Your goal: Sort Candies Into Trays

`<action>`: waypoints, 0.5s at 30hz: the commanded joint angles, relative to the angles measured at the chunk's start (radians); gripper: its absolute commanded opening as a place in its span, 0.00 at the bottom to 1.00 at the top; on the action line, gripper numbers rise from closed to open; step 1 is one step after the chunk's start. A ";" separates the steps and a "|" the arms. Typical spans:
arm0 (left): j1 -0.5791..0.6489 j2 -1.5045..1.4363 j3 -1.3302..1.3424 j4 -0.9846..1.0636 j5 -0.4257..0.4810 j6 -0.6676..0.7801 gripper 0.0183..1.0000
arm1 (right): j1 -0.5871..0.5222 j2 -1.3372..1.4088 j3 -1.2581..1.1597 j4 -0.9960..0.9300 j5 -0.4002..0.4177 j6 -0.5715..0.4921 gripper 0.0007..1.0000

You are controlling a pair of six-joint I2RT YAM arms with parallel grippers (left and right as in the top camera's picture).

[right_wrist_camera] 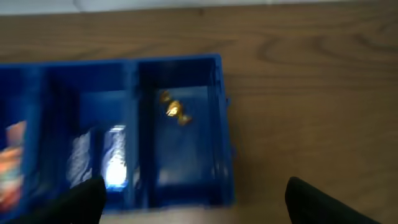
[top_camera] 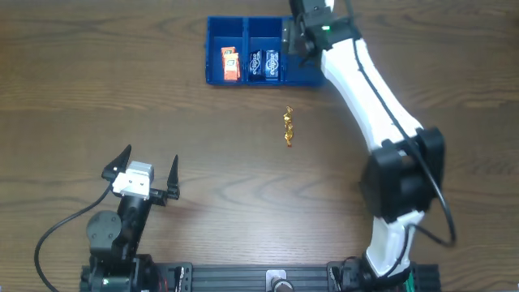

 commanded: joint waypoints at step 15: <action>0.003 -0.006 -0.018 -0.041 0.021 0.006 1.00 | 0.149 -0.084 -0.359 -0.198 -0.282 0.183 0.93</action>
